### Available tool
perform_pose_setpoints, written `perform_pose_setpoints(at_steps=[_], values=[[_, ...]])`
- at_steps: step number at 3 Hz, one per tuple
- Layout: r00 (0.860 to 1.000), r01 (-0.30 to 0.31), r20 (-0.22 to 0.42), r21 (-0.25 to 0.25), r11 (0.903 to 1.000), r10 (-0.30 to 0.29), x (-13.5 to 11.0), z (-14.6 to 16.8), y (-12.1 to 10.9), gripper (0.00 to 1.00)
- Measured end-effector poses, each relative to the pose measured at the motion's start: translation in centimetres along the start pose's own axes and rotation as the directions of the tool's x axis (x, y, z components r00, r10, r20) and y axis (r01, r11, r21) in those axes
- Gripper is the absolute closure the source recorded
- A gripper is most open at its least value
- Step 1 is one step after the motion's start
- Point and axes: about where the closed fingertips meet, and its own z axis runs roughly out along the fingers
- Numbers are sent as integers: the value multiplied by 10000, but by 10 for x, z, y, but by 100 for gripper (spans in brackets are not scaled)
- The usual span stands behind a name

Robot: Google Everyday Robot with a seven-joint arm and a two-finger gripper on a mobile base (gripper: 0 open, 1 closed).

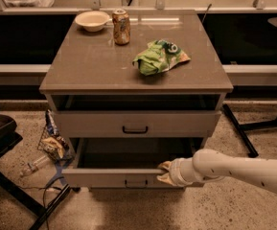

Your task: Open middle drawer

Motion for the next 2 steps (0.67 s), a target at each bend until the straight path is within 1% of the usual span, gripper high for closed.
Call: perform_pose_setpoints(at_steps=[1, 2], values=[[10000, -50, -16, -44, 10000, 50, 0, -4, 2, 100], [9997, -225, -76, -200, 9995, 223, 6, -7, 14, 100]])
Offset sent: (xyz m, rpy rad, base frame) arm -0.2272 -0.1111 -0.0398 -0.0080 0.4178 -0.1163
